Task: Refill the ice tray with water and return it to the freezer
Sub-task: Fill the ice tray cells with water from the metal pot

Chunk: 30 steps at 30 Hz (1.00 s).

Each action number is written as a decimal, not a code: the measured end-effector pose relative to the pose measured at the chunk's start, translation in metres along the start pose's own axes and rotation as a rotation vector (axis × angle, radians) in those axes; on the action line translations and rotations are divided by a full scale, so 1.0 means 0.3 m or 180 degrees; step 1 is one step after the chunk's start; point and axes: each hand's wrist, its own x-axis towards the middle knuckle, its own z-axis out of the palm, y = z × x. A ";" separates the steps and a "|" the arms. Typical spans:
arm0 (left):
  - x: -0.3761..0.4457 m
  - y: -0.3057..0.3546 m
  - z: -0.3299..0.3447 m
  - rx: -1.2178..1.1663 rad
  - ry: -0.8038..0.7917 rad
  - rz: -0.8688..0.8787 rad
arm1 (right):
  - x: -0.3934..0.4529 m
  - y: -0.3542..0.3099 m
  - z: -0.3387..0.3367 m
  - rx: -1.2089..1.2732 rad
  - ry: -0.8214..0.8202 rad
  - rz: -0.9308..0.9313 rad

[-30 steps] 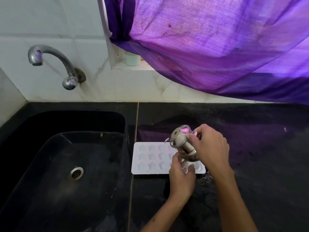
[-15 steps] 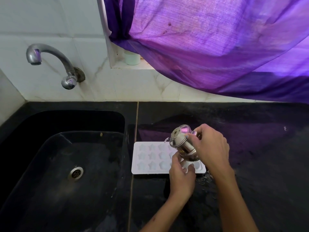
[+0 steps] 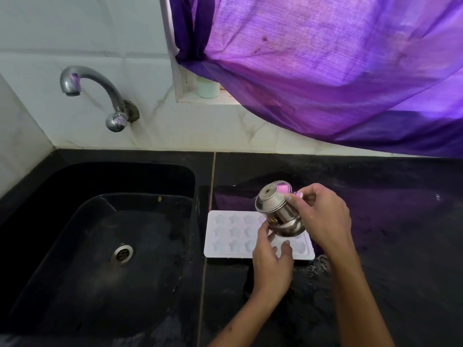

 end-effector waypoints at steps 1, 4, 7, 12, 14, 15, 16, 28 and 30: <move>-0.001 0.001 -0.004 -0.0017 0.0012 -0.0008 | -0.001 -0.007 0.005 -0.0032 -0.0016 -0.0024; -0.003 0.001 -0.018 -0.0069 0.0009 -0.0049 | -0.007 -0.028 0.022 -0.0185 -0.0091 -0.0110; -0.006 -0.004 -0.030 -0.0069 0.0012 -0.0059 | -0.013 -0.050 0.037 -0.0341 -0.0153 -0.0143; -0.008 -0.013 -0.038 -0.0024 -0.0010 -0.0103 | -0.017 -0.078 0.051 -0.0620 -0.0202 -0.0196; -0.006 -0.015 -0.041 -0.0025 -0.0027 -0.0121 | -0.017 -0.084 0.056 -0.0672 -0.0203 -0.0202; -0.005 -0.015 -0.042 -0.0024 -0.0027 -0.0128 | -0.017 -0.085 0.057 -0.0692 -0.0209 -0.0200; -0.003 -0.016 -0.043 -0.0021 -0.0022 -0.0136 | -0.017 -0.086 0.059 -0.0705 -0.0217 -0.0197; 0.003 -0.017 -0.058 -0.0080 -0.0019 -0.0206 | -0.029 -0.085 0.074 -0.0638 -0.0182 -0.0157; -0.002 -0.013 -0.059 -0.0069 0.0008 -0.0185 | -0.030 -0.082 0.072 -0.0594 -0.0177 -0.0139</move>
